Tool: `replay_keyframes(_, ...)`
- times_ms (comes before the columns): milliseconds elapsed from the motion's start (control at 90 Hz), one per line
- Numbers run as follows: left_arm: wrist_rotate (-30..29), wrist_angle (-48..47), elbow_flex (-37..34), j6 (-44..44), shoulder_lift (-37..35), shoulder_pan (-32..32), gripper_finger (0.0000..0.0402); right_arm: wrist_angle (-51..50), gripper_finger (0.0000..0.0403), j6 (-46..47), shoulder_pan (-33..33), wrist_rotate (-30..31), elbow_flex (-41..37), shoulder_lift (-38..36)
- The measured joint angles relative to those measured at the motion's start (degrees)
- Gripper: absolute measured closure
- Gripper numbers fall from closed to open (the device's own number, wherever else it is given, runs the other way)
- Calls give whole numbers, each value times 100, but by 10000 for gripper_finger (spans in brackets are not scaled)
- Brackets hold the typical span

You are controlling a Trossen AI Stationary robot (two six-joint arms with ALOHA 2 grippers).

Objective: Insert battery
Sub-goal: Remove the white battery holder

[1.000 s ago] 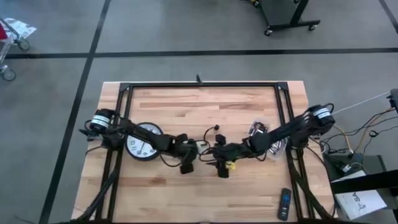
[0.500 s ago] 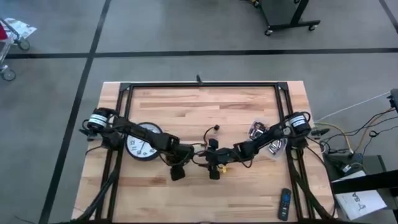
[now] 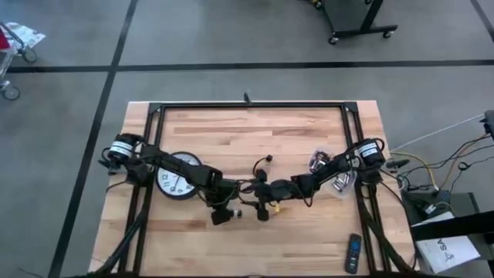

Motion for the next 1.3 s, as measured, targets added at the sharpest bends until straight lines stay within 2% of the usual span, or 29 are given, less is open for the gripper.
replay_keyframes(156,-409,139,-9,175,-2,0,279,-130,203,15,86,-35,0,0)
replay_keyframes(367,-882,629,-13,205,8,-37,370,-329,203,363,174,-613,0,-17)
replay_keyframes(456,-932,678,-13,203,9,-39,395,-378,203,448,236,-904,8,-17)
replay_keyframes(533,-926,696,-11,203,9,-39,394,-514,203,482,324,-1060,78,-17)
replay_keyframes(656,-929,759,-11,204,9,-109,378,-1061,203,482,467,-970,223,-13)
replay_keyframes(833,-1164,1212,-28,207,9,-506,363,-2260,203,793,645,187,483,-15)
replay_keyframes(1000,-1381,2453,-118,432,81,-995,359,-2670,203,982,763,421,647,-8)
replay_keyframes(1167,-1833,3132,-131,552,267,-1231,359,-2709,203,618,617,1223,668,7)
replay_keyframes(1300,-2059,3611,-116,840,500,-1232,359,-2693,204,214,335,1190,805,7)
